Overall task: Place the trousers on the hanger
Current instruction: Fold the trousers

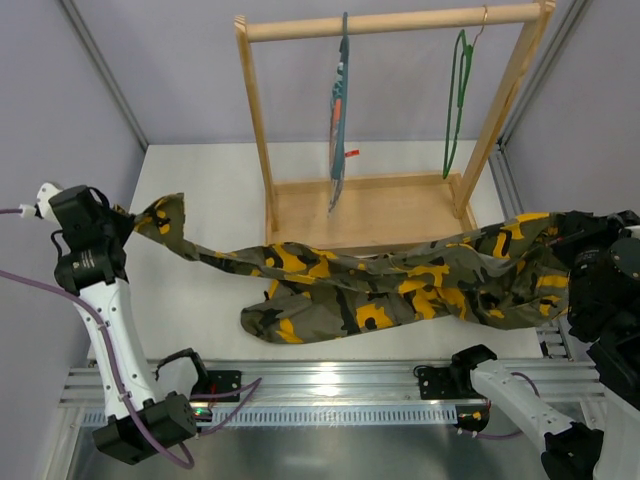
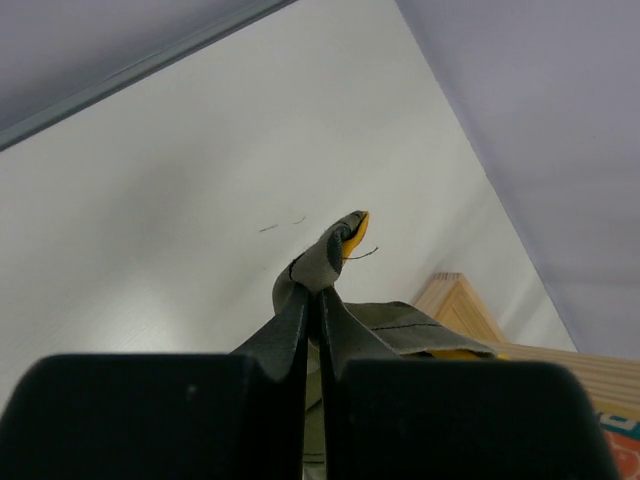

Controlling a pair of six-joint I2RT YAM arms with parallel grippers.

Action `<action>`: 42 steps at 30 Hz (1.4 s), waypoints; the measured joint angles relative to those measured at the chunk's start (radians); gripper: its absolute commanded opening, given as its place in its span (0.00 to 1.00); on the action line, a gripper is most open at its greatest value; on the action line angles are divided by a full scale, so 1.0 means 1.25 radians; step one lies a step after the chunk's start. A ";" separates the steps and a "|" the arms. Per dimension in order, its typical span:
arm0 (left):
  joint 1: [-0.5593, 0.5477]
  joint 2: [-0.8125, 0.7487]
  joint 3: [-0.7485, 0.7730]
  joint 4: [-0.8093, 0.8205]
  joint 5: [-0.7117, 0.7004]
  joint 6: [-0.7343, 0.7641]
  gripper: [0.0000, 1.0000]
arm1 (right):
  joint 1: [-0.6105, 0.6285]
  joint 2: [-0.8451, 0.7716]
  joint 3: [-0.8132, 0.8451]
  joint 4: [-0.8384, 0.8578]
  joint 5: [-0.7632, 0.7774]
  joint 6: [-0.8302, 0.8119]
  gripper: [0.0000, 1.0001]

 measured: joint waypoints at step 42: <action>-0.118 0.251 -0.185 -0.129 -0.103 -0.060 0.59 | 0.000 -0.060 -0.399 0.165 -0.238 0.003 0.04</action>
